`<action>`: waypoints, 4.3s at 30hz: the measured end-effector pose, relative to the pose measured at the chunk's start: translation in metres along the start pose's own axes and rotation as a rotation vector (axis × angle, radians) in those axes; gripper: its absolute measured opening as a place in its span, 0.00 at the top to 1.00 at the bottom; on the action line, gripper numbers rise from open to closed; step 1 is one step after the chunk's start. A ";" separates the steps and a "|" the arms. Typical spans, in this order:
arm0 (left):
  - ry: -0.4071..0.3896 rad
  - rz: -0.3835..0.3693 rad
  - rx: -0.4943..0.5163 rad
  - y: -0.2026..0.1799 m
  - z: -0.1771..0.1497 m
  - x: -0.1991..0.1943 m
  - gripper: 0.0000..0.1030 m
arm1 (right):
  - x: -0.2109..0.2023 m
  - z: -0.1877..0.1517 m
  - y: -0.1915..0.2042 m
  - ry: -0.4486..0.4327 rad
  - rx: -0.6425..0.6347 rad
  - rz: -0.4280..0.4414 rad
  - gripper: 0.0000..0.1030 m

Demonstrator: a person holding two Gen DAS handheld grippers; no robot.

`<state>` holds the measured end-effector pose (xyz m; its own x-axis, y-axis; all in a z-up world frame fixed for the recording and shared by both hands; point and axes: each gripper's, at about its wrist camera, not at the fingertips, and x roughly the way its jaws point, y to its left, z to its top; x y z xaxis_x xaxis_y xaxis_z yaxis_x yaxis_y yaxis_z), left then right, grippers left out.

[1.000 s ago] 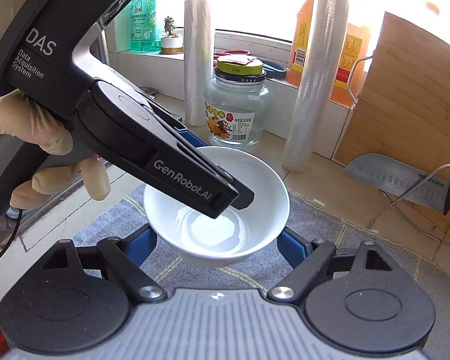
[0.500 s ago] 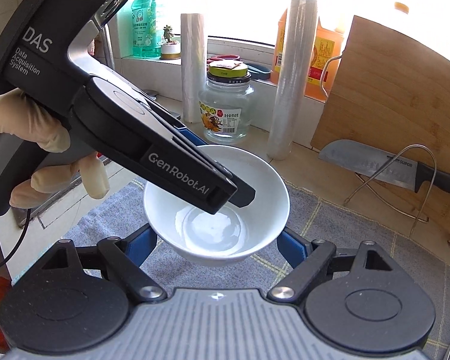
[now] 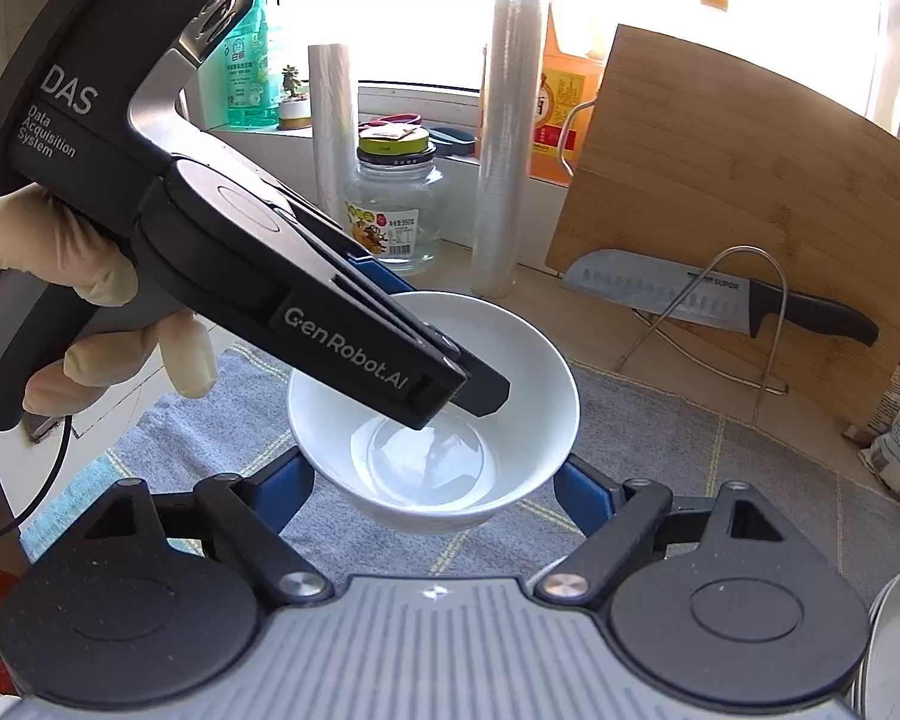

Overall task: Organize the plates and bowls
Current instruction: 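Lift the white bowl and carry it toward the plate stack with the left gripper, then carry the white bowl with the left gripper toward the stacked pink-patterned bowls, then lower the white bowl into the pink-patterned bowls and open the left gripper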

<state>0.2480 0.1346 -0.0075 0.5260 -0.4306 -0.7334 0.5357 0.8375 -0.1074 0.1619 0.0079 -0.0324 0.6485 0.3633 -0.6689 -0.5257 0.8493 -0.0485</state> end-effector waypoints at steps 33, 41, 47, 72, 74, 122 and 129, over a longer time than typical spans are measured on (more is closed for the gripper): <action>0.060 -0.146 0.110 -0.092 0.009 0.052 0.48 | -0.041 -0.063 -0.055 0.057 0.128 -0.115 0.12; 0.072 -0.154 0.096 -0.089 0.005 0.056 0.48 | -0.036 -0.063 -0.055 0.072 0.135 -0.104 0.12; 0.082 -0.164 0.091 -0.087 0.003 0.059 0.48 | -0.036 -0.063 -0.054 0.081 0.129 -0.109 0.12; 0.097 -0.175 0.112 -0.092 -0.002 0.065 0.44 | -0.030 -0.067 -0.057 0.114 0.136 -0.094 0.12; 0.099 -0.176 0.114 -0.092 -0.003 0.065 0.44 | -0.029 -0.068 -0.058 0.118 0.138 -0.093 0.12; -0.039 -0.084 0.049 -0.105 -0.054 0.024 0.16 | -0.033 -0.090 -0.065 0.140 0.130 -0.057 0.00; -0.051 -0.018 -0.011 -0.110 -0.063 0.014 0.16 | -0.034 -0.105 -0.083 0.165 0.109 -0.022 0.00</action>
<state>0.1546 0.0573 -0.0486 0.5496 -0.4618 -0.6962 0.5382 0.8331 -0.1278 0.1257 -0.1151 -0.0839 0.5555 0.2839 -0.7815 -0.4440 0.8960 0.0100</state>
